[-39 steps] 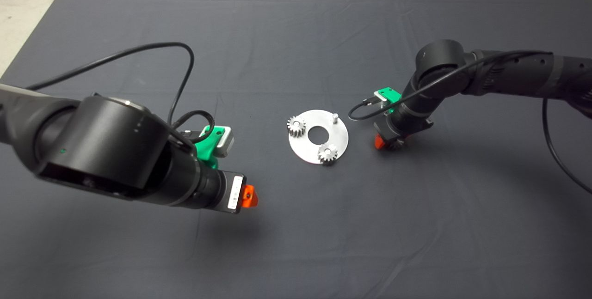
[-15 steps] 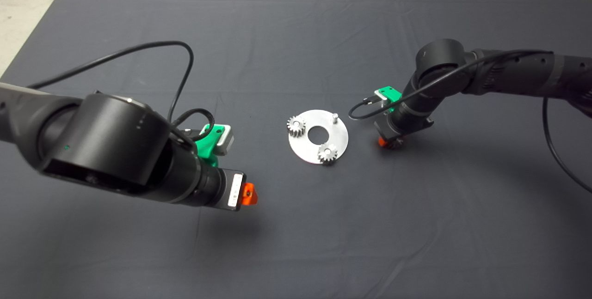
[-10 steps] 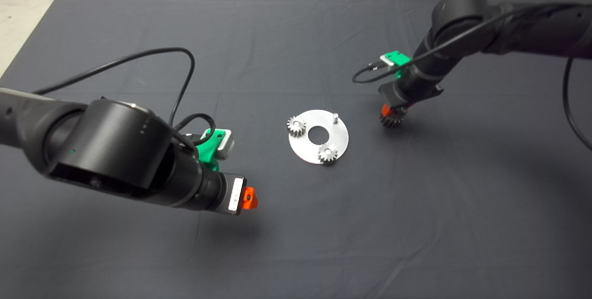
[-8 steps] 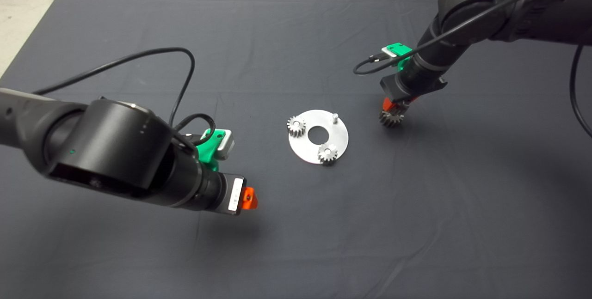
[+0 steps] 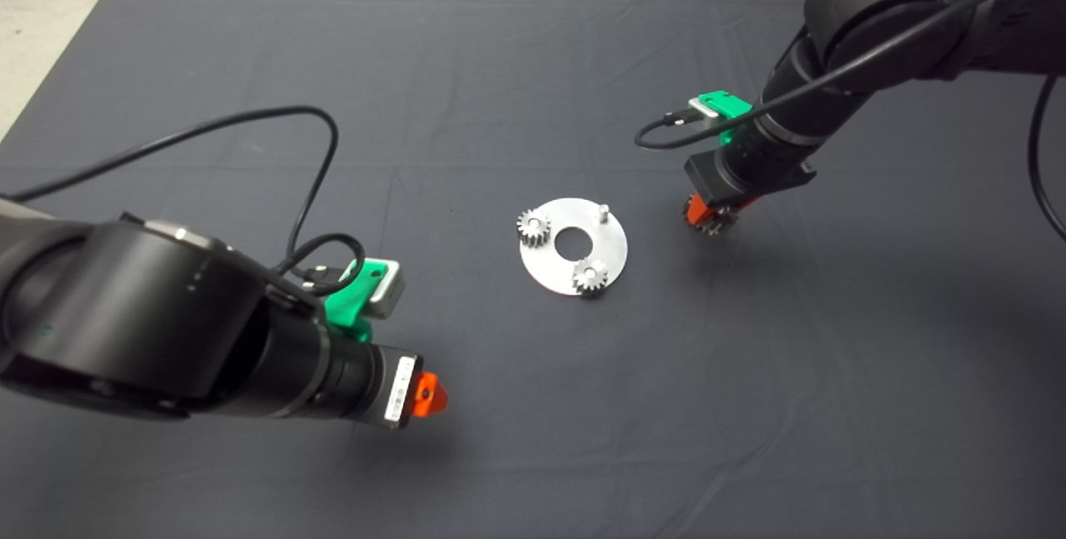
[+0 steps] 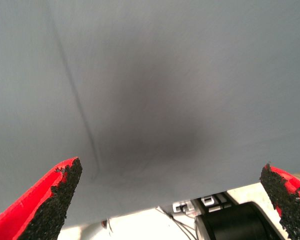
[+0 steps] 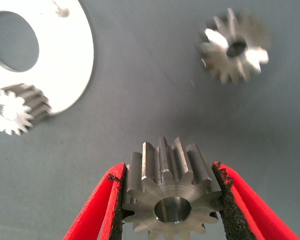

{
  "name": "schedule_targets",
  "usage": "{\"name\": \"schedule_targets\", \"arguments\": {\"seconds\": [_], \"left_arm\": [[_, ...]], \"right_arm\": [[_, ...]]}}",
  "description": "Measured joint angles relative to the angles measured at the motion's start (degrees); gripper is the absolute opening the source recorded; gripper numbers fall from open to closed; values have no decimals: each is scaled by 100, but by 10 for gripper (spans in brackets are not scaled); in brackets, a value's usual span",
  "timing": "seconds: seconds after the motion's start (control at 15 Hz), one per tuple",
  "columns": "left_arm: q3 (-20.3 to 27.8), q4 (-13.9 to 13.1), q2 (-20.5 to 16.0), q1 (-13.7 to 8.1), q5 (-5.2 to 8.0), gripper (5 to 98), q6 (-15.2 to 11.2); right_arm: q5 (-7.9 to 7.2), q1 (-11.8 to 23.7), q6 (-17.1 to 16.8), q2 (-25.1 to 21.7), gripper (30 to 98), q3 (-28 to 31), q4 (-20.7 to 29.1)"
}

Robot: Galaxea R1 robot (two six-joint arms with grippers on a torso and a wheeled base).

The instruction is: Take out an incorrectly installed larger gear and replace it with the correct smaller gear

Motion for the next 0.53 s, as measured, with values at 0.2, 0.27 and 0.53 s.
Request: {"name": "schedule_targets", "arguments": {"seconds": [0.2, 0.27, 0.53], "left_arm": [[0, -17, -52, 73, -6, 921, 37], [0, -22, -52, 70, -6, 921, 37], [0, -17, -156, 73, -15, 921, 37]], "right_arm": [[-22, -17, 127, -44, 423, -5, 345], [-19, -50, 146, -43, 423, -16, 466], [-19, -210, 162, 28, 423, -336, 605]]}}
